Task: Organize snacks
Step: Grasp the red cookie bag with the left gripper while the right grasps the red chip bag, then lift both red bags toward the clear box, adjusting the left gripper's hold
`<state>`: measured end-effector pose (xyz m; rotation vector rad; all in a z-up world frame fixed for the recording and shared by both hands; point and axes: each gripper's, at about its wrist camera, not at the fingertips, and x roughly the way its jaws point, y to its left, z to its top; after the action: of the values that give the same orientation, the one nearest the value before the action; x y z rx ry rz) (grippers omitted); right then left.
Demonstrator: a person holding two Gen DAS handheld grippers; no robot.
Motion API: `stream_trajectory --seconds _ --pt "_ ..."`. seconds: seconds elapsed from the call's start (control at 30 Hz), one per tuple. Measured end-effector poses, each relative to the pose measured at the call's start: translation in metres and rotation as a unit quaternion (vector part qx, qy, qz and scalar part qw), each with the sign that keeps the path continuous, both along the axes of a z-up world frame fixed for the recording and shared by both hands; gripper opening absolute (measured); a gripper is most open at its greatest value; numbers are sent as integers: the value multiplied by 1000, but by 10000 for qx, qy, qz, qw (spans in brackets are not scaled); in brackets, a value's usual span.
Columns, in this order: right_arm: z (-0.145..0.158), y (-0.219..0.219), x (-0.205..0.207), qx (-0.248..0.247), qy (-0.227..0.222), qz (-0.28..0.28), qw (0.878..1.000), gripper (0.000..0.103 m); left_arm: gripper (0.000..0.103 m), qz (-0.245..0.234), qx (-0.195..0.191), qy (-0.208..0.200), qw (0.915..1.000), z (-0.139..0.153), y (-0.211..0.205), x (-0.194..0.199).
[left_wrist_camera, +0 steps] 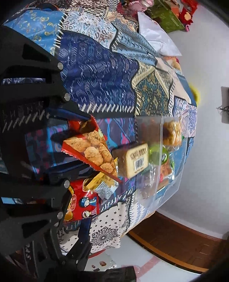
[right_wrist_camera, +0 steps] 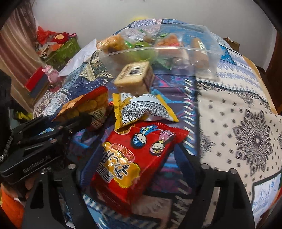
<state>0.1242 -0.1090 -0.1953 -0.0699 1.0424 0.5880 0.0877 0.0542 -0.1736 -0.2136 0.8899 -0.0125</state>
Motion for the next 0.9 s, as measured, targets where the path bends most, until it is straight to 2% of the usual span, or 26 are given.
stream_trajectory --seconds 0.1,0.23,0.37,0.43,0.5,0.6,0.63,0.83,0.9 --pt "-6 10 3 -18 115 33 9999 87 44 66 56 -40 10000 1 8 -8" --pt "-11 16 7 27 244 -26 9997 94 44 116 119 -85 9998 1 15 -19" --pt "-13 26 9 -209 109 63 9997 96 44 205 79 -106 9997 0 23 -28" --pt "-17 35 6 -484 -53 207 9986 97 44 246 69 -122 9996 2 25 -30" --pt "-18 39 2 -656 -263 286 9971 92 43 248 83 -157 9995 4 25 -31" --pt "-15 33 -3 -664 -411 330 9964 69 42 220 130 -235 9994 9 20 -32" --pt "-14 30 -3 -617 -391 353 9967 67 42 209 125 -273 9993 12 19 -31" --pt "-2 -5 -7 -395 -363 210 9983 66 39 131 129 -452 9988 28 9 -25" --pt "3 -14 -5 -313 -396 132 9986 66 31 113 146 -502 9986 34 6 -23"
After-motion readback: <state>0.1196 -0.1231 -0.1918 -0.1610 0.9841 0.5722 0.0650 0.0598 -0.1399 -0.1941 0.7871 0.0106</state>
